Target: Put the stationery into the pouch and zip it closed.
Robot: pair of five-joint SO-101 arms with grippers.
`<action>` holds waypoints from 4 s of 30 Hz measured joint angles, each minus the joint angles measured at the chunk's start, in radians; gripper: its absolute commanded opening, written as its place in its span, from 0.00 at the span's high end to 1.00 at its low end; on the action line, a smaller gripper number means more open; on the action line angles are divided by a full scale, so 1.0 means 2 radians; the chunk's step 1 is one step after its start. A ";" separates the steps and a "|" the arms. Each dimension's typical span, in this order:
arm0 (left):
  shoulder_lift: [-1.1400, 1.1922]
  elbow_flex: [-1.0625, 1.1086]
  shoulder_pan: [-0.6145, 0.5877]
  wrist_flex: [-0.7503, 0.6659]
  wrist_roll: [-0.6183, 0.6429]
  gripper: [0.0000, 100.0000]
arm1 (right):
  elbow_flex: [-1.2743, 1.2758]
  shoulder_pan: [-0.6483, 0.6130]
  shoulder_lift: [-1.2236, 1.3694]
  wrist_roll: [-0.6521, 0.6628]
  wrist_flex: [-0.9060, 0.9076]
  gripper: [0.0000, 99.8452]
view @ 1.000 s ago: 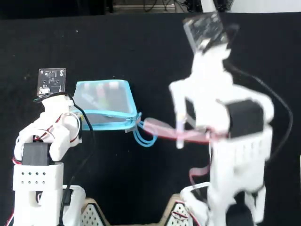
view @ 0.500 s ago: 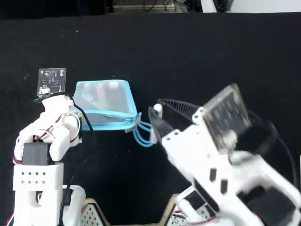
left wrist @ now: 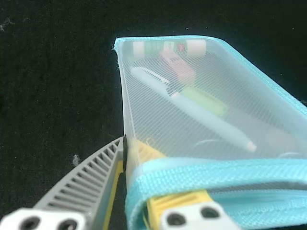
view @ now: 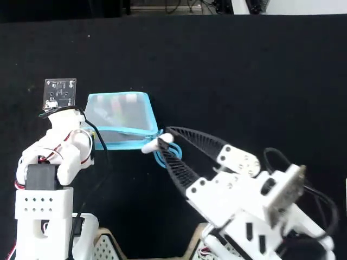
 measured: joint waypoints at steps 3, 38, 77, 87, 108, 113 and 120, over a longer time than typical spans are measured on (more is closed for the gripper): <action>0.000 0.000 0.000 0.000 0.000 0.97 | 0.021 0.000 -0.001 0.000 -0.021 0.99; 0.003 0.000 0.000 0.000 0.000 0.97 | 0.250 -0.003 -0.002 -0.001 -0.209 0.99; 0.006 0.010 -0.002 -0.005 -0.001 0.97 | 0.295 -0.002 0.002 0.002 -0.193 0.99; 0.006 0.010 -0.002 -0.005 -0.001 0.97 | 0.370 -0.089 -0.005 0.085 -0.193 0.94; 0.006 0.010 -0.002 -0.005 -0.001 0.97 | 0.312 -0.104 0.002 0.052 -0.049 0.77; 0.006 0.010 -0.002 -0.005 -0.001 0.97 | 0.302 -0.044 0.002 0.052 -0.027 0.77; 0.006 0.010 -0.002 -0.005 -0.001 0.97 | 0.360 0.061 0.002 0.049 -0.117 0.76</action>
